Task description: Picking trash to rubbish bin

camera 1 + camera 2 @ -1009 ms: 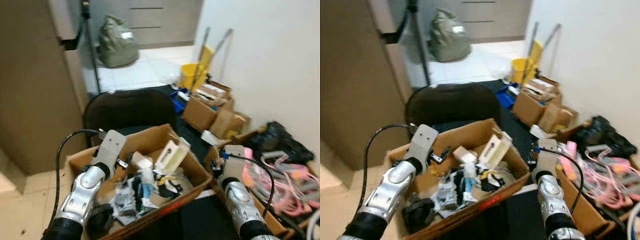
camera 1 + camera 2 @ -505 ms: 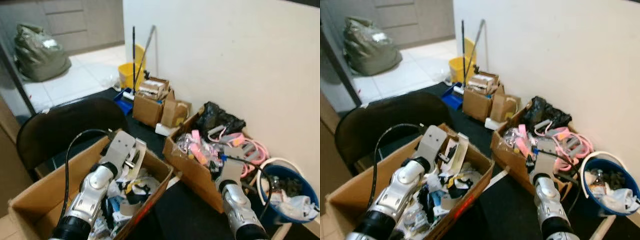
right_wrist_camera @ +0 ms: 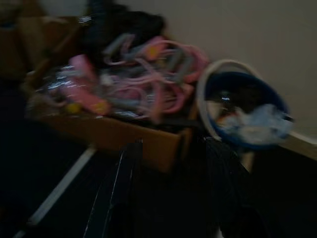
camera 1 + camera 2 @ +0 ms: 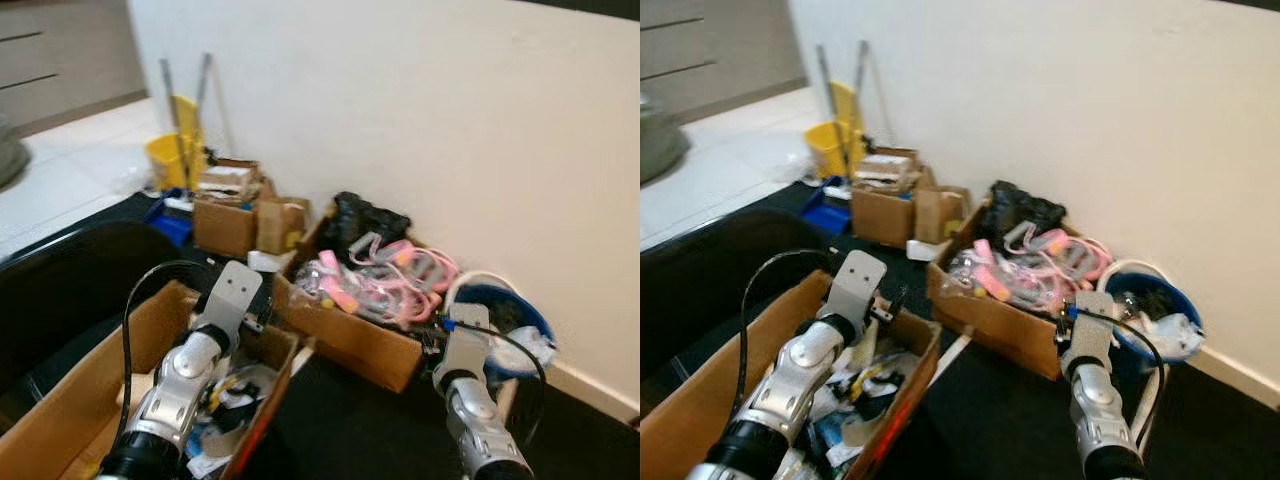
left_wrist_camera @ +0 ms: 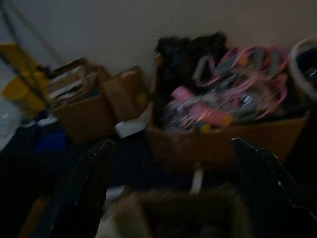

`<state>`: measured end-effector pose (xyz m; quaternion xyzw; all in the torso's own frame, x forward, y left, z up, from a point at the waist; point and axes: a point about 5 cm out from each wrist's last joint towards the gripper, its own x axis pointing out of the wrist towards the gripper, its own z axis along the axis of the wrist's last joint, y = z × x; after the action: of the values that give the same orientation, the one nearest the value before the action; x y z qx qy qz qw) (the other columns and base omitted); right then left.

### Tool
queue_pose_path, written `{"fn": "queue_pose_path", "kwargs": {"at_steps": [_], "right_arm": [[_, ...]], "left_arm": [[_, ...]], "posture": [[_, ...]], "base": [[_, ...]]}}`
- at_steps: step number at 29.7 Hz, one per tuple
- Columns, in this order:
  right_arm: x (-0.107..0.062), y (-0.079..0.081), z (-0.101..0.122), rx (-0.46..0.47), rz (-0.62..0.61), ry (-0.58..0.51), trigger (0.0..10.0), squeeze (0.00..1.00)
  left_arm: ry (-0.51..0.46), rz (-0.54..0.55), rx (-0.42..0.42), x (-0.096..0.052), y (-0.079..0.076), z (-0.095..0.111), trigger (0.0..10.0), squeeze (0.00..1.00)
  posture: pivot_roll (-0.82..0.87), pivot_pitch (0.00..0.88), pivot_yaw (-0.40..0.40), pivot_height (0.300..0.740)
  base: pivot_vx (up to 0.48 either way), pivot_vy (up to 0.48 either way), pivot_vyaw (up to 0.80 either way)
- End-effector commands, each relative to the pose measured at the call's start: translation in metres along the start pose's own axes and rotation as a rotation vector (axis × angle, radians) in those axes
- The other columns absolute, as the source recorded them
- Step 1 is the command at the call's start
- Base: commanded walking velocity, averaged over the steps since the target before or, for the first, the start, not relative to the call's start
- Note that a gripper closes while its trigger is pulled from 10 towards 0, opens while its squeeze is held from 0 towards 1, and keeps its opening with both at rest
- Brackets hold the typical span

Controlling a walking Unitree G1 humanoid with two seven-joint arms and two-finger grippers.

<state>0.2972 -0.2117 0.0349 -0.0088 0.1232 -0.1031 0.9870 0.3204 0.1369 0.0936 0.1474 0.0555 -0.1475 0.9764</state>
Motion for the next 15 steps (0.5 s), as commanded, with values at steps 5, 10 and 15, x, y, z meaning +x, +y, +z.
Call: {"fn": "queue_pose_path", "kwargs": {"at_steps": [5,10,15], "right_arm": [[-0.0028,0.0003,-0.0051,0.001,-0.008,0.019,10.0,0.00],[-0.0059,0.0020,-0.0079,-0.003,-0.008,0.026,10.0,0.00],[-0.0054,0.0025,-0.0060,-0.007,-0.007,0.023,10.0,0.00]], "left_arm": [[0.020,0.015,-0.023,-0.0011,0.0018,-0.0057,10.0,0.00],[0.014,0.030,-0.038,0.0004,0.0025,-0.0055,10.0,0.00],[0.009,0.029,-0.047,0.0020,0.0001,-0.0026,10.0,0.00]], "posture": [[-0.07,0.061,-0.009,0.740],[-0.07,0.062,-0.010,0.740],[-0.07,0.070,-0.011,0.740]], "base": [[0.000,0.000,-0.80],[0.000,0.000,-0.80],[0.000,0.000,-0.80]]}}
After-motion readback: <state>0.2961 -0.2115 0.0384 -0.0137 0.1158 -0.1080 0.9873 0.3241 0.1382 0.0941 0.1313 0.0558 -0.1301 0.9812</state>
